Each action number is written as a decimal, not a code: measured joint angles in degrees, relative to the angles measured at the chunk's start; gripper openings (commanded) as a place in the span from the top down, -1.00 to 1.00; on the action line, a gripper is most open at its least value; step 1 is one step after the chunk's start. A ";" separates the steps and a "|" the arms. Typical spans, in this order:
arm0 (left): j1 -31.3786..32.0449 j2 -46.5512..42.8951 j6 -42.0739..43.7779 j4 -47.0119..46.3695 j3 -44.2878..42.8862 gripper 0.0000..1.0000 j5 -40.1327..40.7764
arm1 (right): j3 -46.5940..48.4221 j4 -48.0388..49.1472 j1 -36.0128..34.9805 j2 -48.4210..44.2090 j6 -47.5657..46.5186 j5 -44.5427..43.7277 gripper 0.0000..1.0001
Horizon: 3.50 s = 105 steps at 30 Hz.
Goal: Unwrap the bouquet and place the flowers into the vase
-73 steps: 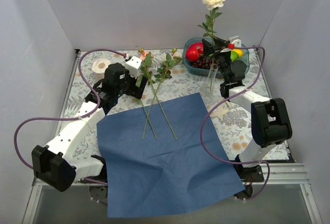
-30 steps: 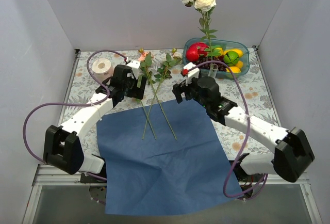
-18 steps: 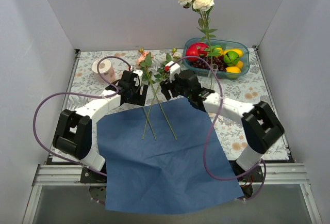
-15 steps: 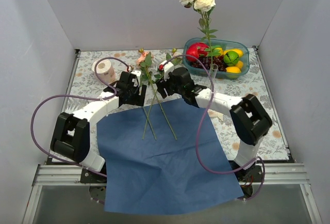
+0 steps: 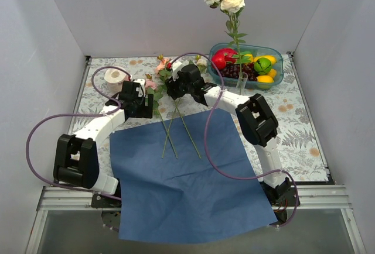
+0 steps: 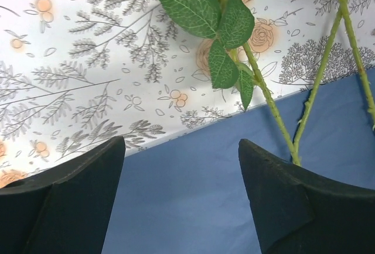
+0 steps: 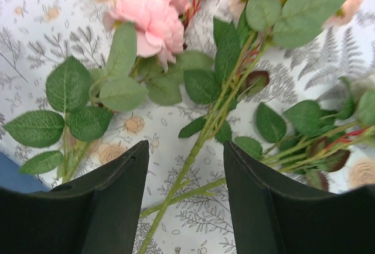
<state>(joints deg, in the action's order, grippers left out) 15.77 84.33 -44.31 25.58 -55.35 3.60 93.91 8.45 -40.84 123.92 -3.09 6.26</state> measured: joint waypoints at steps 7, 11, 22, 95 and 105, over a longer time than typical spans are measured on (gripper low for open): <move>-1.64 -4.28 1.25 -0.11 0.15 -0.70 -0.20 | 0.39 -3.63 -0.02 4.11 1.44 1.09 -0.16; -3.26 -4.70 1.73 0.37 -0.24 -0.72 -0.81 | 0.37 -5.44 -0.04 4.57 1.88 1.46 -0.07; -13.11 -8.52 4.37 3.48 -6.43 -0.77 -4.15 | 8.83 -11.10 -0.04 11.15 3.08 1.60 0.24; -15.08 -17.51 7.48 3.50 -13.25 -0.87 -11.61 | -21.64 45.88 23.74 -45.48 -1.86 -17.92 0.97; -15.08 -16.13 7.48 2.82 -12.50 -0.88 -12.22 | -20.04 46.62 26.16 -42.95 1.27 -15.91 0.97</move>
<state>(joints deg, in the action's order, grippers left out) 0.69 68.20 -36.84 28.40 -67.85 -8.62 73.87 55.07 -14.68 80.97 -1.83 -9.65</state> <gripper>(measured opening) 0.938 0.074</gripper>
